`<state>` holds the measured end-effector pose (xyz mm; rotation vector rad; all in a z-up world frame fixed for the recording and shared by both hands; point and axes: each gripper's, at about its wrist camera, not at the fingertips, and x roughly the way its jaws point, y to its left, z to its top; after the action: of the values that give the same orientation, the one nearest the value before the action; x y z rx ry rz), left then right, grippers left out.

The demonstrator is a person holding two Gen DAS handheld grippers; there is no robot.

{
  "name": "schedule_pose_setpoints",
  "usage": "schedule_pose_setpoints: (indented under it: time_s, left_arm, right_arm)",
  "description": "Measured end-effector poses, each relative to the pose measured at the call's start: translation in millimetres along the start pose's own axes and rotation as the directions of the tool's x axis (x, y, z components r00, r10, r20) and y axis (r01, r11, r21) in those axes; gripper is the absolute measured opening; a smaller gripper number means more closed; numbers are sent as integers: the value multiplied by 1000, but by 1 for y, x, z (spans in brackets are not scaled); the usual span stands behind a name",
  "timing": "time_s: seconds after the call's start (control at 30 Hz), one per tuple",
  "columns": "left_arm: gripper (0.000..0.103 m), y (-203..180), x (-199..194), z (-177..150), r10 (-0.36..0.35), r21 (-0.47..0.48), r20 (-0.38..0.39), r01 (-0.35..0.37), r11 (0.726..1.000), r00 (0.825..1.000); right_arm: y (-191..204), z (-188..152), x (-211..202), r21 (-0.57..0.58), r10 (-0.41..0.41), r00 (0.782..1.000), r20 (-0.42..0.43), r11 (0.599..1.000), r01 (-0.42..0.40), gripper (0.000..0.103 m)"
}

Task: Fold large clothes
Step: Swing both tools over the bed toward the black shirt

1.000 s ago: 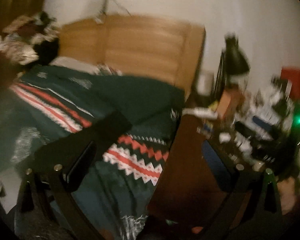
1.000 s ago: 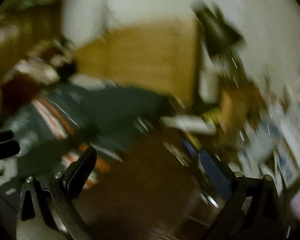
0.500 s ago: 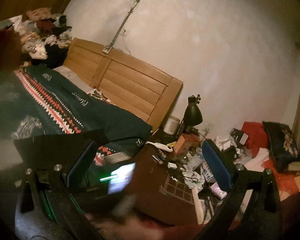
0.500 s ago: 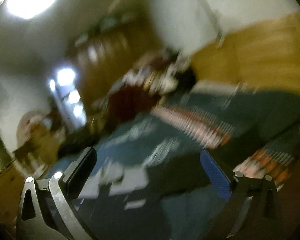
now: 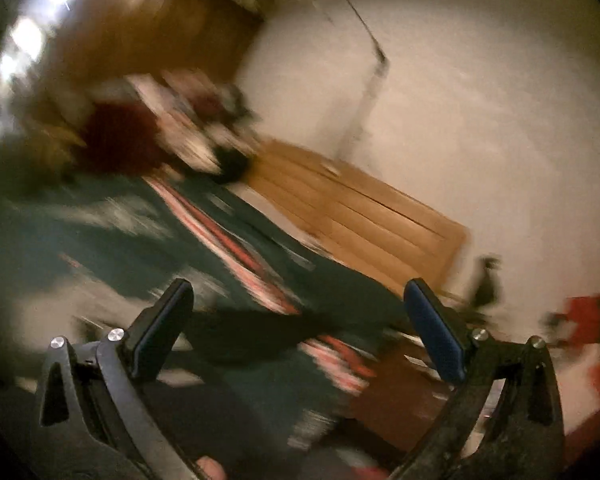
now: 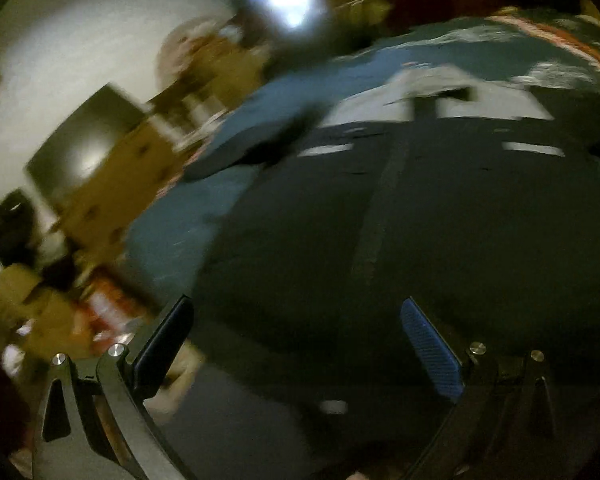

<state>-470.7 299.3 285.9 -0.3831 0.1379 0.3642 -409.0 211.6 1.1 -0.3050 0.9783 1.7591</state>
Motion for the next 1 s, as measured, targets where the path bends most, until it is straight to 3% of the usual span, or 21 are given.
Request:
schedule_pose_setpoints:
  time_s: [0.07,0.13,0.2,0.23,0.3,0.33,0.4,0.47,0.5,0.57,0.6,0.63,0.67,0.7,0.73,0.77,0.8,0.87,0.9,0.93,1.0]
  left_arm:
    - [103,17,-29,14,101,39,70,-104,994,992]
    - [103,39,-67,25,221,60,148,-231,971,964]
    - [103,66,-105,32,330,48,215,-348,936,919]
    - [103,81,-126,37,388,40,248,-409,912,888]
    - [103,107,-161,49,518,17,300,-548,836,801]
    - [103,121,-178,60,592,2,319,-625,781,740]
    - [103,137,-203,78,666,-36,348,-700,713,660]
    - [103,141,-228,93,718,-76,406,-761,644,566]
    - [103,142,-245,101,748,-94,454,-809,580,484]
    - [103,142,-234,102,794,-111,479,-872,478,374]
    - [103,157,-235,100,820,-131,460,-887,443,342]
    - [103,170,-228,94,832,-149,426,-879,453,356]
    - [103,199,-223,83,846,-187,349,-855,483,402]
    - [103,219,-221,72,854,-215,292,-841,497,430]
    - [103,251,-213,53,859,-252,198,-822,510,472]
    - [103,273,-205,35,860,-277,126,-814,510,495]
    - [103,305,-192,9,855,-309,33,-809,501,517]
    - [103,347,-172,-36,853,-341,-113,-827,448,509]
    - [103,370,-165,-61,836,-360,-179,-825,435,519]
    - [103,392,-158,-86,812,-392,-242,-819,419,531]
    - [103,422,-153,-126,766,-456,-323,-800,389,556]
  right_arm:
    - [33,16,6,-83,20,1000,-6,996,-20,103]
    - [45,41,6,-143,-57,997,45,988,63,103]
    - [52,63,-4,-172,-179,971,161,963,206,103]
    - [50,78,-13,-160,-262,938,225,940,301,103]
    - [38,98,-31,-132,-336,893,298,912,387,103]
    - [32,108,-41,-117,-364,874,322,901,418,103]
    - [20,132,-59,-86,-397,849,348,888,451,103]
    - [14,160,-79,-66,-411,820,398,879,472,103]
    - [19,172,-96,-66,-407,805,433,876,478,103]
    - [35,188,-125,-75,-391,759,520,865,497,103]
    - [45,194,-140,-80,-379,733,565,859,506,103]
    - [56,202,-154,-91,-360,700,617,851,518,103]
    - [66,203,-167,-101,-343,663,665,839,535,103]
    - [73,199,-174,-111,-326,630,705,826,552,103]
    - [73,197,-177,-123,-312,606,731,814,567,103]
    - [68,187,-169,-141,-302,599,741,803,579,103]
    - [64,186,-162,-151,-313,617,722,798,583,103]
    - [42,180,-127,-173,-392,726,565,804,569,103]
    - [28,178,-111,-173,-410,768,492,818,548,103]
    - [13,171,-98,-166,-424,796,432,830,532,103]
    - [-19,144,-64,-147,-484,812,326,823,549,103]
